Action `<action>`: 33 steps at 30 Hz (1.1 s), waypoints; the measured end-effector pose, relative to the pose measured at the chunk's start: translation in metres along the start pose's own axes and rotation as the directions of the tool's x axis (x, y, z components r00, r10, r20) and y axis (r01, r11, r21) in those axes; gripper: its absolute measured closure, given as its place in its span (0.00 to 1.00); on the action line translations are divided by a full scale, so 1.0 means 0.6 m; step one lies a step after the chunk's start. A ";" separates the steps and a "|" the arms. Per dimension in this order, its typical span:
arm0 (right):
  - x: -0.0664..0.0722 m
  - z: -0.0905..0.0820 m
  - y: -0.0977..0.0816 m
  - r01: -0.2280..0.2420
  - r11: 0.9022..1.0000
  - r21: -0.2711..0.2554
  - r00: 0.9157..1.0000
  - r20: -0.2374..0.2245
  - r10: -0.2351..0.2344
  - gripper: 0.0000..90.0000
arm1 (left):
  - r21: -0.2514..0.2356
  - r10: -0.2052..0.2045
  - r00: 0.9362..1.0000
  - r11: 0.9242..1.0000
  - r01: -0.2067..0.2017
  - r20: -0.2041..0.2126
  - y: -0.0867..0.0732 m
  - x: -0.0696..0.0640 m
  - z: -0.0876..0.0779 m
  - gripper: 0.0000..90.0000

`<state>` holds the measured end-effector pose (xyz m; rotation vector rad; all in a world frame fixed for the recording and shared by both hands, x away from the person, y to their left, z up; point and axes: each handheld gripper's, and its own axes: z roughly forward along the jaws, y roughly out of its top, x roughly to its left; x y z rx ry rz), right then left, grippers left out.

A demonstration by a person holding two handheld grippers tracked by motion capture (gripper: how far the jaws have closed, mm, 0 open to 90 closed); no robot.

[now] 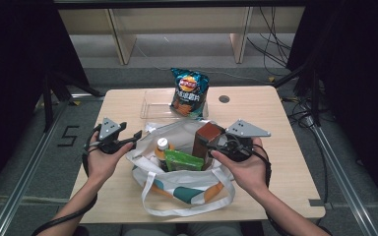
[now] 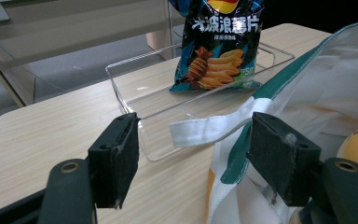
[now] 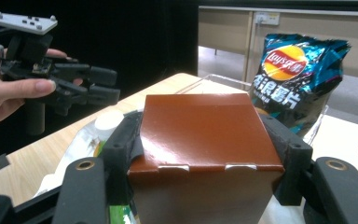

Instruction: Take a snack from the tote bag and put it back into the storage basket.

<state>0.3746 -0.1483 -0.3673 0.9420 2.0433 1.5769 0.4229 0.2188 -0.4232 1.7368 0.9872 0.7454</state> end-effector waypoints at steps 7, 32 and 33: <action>0.001 -0.002 0.012 -0.009 1.000 -0.015 1.000 0.007 0.009 0.44 | 0.004 0.001 1.000 1.000 -0.001 -0.007 0.000 0.000 -0.001 0.36; -0.012 -0.005 0.052 0.024 0.996 -0.089 0.999 0.034 -0.021 0.44 | 0.007 0.004 1.000 1.000 -0.004 -0.008 0.000 0.000 -0.001 0.36; -0.010 -0.008 0.053 0.000 0.997 -0.073 0.999 0.039 0.003 0.44 | 0.006 0.006 1.000 1.000 -0.006 -0.007 0.001 0.000 0.000 0.36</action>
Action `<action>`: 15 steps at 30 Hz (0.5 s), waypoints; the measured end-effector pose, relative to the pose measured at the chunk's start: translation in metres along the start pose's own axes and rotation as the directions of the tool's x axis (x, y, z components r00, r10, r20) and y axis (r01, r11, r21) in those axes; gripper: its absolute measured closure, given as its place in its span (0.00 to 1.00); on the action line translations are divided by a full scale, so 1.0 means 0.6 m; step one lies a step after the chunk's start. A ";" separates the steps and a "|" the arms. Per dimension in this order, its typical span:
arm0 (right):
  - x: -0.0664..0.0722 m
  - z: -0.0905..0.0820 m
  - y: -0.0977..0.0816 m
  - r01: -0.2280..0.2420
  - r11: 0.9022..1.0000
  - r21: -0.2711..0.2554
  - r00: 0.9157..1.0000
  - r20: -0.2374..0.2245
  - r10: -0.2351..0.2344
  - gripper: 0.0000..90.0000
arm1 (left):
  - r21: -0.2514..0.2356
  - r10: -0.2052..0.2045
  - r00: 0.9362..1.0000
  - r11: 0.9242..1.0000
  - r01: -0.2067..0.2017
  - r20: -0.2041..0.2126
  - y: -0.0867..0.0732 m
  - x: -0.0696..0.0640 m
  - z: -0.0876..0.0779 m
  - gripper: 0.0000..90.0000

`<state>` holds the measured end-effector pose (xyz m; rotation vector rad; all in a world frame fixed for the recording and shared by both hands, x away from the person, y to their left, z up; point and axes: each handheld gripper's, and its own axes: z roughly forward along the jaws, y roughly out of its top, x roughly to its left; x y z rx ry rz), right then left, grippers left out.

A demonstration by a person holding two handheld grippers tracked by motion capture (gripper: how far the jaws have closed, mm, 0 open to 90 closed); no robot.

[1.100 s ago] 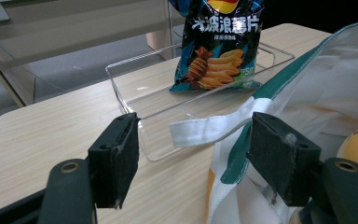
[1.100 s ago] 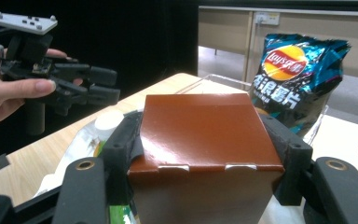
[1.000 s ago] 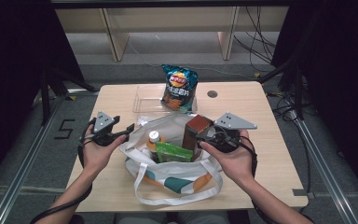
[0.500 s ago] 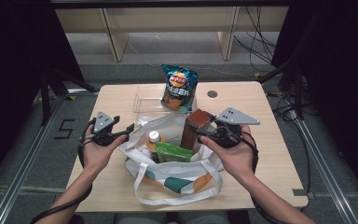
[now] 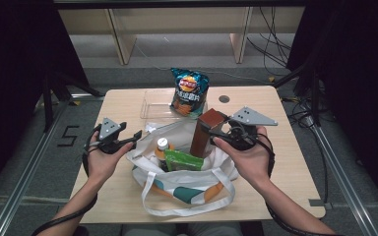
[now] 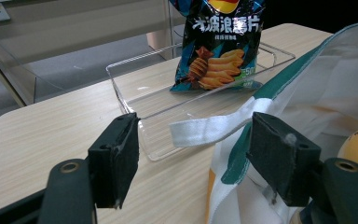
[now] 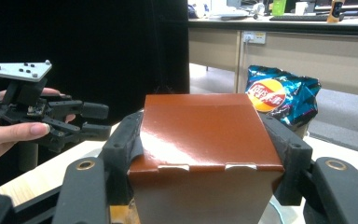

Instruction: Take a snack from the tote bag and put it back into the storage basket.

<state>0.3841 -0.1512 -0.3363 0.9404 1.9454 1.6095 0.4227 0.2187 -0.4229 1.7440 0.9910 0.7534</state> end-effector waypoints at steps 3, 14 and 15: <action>0.001 0.000 0.003 -0.015 1.000 0.011 1.000 0.001 0.015 0.44 | 0.000 0.000 1.000 1.000 0.000 0.000 0.000 0.000 0.000 0.36; -0.003 0.006 0.017 -0.003 1.000 0.000 1.000 -0.009 0.003 0.44 | -0.004 -0.002 1.000 1.000 0.002 0.002 0.000 0.001 0.000 0.36; -0.002 0.005 0.020 -0.009 1.000 0.000 1.000 -0.008 0.009 0.44 | -0.001 -0.003 1.000 1.000 0.003 -0.001 0.000 0.001 -0.001 0.36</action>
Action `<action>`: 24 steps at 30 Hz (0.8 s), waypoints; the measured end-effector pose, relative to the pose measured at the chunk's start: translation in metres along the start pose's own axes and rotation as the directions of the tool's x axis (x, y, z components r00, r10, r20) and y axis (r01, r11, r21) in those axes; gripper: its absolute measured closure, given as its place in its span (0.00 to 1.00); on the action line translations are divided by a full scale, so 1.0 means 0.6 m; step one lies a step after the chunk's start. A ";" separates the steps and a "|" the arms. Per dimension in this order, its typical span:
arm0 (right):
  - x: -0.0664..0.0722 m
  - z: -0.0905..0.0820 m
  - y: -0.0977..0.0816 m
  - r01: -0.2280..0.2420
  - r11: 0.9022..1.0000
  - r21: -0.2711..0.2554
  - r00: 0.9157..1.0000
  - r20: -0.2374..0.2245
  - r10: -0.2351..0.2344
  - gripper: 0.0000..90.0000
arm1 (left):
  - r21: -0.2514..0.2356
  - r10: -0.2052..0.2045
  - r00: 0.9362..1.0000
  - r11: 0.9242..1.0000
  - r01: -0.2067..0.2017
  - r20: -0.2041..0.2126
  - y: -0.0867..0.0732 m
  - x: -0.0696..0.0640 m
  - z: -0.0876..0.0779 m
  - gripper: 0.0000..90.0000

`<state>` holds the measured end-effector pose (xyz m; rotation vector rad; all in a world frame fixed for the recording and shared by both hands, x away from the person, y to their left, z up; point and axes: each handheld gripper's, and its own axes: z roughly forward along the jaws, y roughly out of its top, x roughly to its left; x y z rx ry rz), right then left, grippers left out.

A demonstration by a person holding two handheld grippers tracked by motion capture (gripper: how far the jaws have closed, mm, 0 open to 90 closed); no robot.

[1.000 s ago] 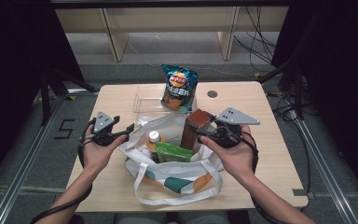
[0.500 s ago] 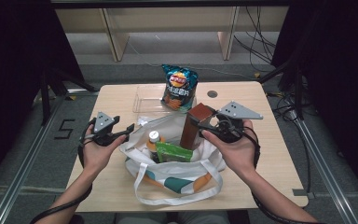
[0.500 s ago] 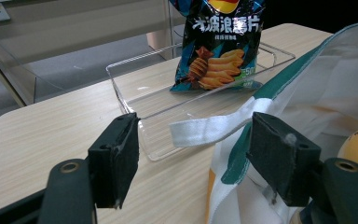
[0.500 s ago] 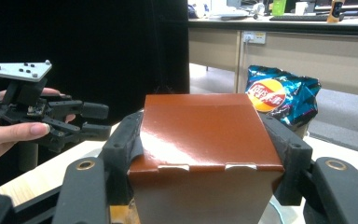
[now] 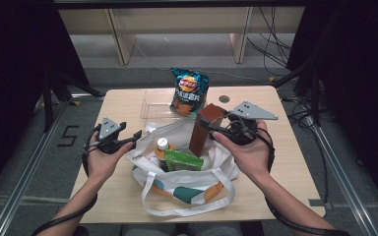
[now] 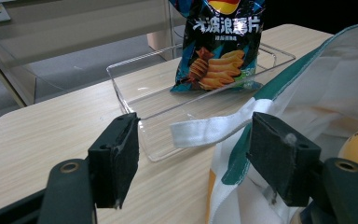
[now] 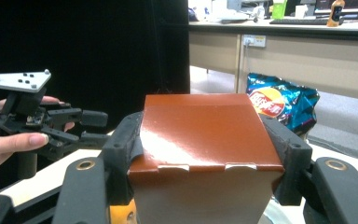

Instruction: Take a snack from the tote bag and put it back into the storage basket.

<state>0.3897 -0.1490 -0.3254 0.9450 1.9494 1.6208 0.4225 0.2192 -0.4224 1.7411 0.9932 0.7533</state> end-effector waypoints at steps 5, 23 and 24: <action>-0.001 0.002 0.006 0.018 1.000 -0.024 1.000 0.004 -0.018 0.44 | -0.001 0.000 1.000 1.000 0.000 0.002 0.000 -0.001 0.000 0.36; -0.002 0.000 0.022 0.001 0.999 -0.050 1.000 0.010 -0.001 0.44 | -0.002 0.000 1.000 1.000 0.000 0.000 0.000 0.000 0.000 0.36; -0.002 -0.001 0.026 -0.012 0.998 -0.058 1.000 0.008 0.012 0.44 | -0.002 0.000 1.000 1.000 0.000 0.000 0.000 0.000 0.000 0.36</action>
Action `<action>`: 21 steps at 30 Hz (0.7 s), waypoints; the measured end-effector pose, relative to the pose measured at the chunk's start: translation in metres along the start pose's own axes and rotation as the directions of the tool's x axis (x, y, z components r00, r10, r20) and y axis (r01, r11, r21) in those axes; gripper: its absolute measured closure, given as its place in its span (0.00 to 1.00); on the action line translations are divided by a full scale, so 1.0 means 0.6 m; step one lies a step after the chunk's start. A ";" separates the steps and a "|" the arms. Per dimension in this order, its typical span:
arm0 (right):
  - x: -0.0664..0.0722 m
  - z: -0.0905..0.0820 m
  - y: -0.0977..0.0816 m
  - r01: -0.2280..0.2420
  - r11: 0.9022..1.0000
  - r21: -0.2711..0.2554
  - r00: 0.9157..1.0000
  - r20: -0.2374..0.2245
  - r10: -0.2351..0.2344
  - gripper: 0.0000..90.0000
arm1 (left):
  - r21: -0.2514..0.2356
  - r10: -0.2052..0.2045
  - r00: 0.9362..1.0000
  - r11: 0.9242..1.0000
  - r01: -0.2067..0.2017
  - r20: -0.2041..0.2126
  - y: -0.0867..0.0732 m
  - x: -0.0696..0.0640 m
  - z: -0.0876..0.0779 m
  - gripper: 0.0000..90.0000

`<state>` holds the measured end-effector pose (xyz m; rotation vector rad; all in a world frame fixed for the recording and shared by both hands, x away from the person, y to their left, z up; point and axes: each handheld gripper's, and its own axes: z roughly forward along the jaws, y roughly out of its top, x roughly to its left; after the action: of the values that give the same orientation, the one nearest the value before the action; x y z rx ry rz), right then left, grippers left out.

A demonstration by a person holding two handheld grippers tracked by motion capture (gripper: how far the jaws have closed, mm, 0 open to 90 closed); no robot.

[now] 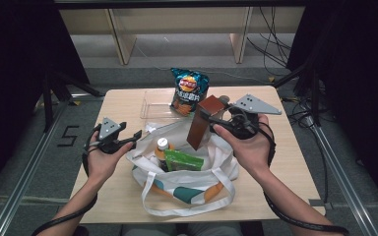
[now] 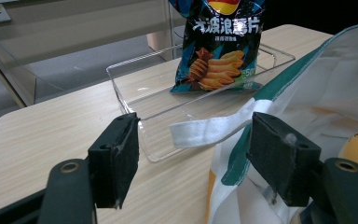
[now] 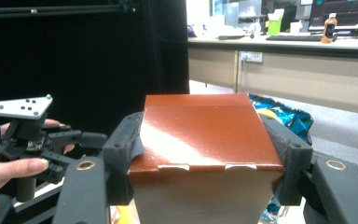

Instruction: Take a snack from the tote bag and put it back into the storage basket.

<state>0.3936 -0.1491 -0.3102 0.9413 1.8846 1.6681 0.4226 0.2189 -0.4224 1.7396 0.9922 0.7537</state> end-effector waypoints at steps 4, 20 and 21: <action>-0.003 0.001 0.006 0.019 1.000 -0.014 1.000 0.002 -0.019 0.44 | -0.005 0.001 1.000 1.000 -0.001 0.005 -0.001 0.000 0.001 0.36; -0.006 0.006 0.032 0.017 0.999 -0.045 1.000 0.010 -0.016 0.44 | -0.005 -0.001 1.000 1.000 0.001 0.005 -0.001 0.001 0.001 0.36; -0.007 0.008 0.034 0.019 0.999 -0.050 1.000 0.010 -0.018 0.44 | -0.005 0.000 1.000 1.000 0.000 0.004 -0.001 0.001 0.001 0.36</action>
<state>0.4035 -0.1482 -0.2913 0.9072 1.8311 1.6893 0.4232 0.2190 -0.4231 1.7365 0.9863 0.7519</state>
